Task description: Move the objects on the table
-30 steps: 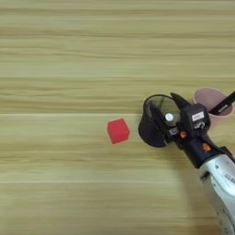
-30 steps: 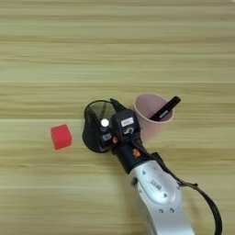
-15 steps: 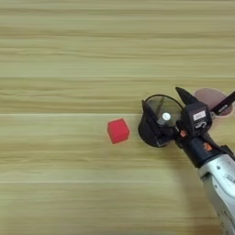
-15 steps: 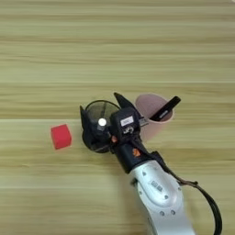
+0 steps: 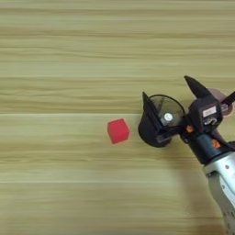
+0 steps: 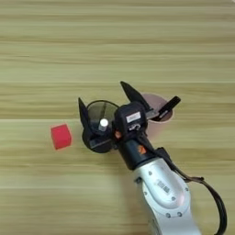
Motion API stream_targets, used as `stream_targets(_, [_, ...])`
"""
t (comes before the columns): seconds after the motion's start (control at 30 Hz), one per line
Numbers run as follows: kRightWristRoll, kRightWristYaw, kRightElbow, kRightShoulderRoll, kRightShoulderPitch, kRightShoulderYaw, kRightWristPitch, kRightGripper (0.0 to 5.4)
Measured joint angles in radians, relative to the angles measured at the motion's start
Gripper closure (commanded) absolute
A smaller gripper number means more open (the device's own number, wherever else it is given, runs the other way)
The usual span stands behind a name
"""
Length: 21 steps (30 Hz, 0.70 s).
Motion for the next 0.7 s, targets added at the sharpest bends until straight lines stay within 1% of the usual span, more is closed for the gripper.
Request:
stream_targets(0.23, [-0.004, -0.02, -0.008, 0.015, -0.003, -0.056, -0.035, 0.04])
stream_targets(0.43, [0.005, -0.042, -0.017, 0.027, -0.004, -0.136, -0.064, 0.04])
stream_targets(0.6, [0.012, -0.061, -0.016, 0.037, -0.003, -0.182, -0.097, 0.04])
stream_targets(0.7, [0.015, -0.066, -0.011, 0.044, 0.0, -0.211, -0.102, 0.04])
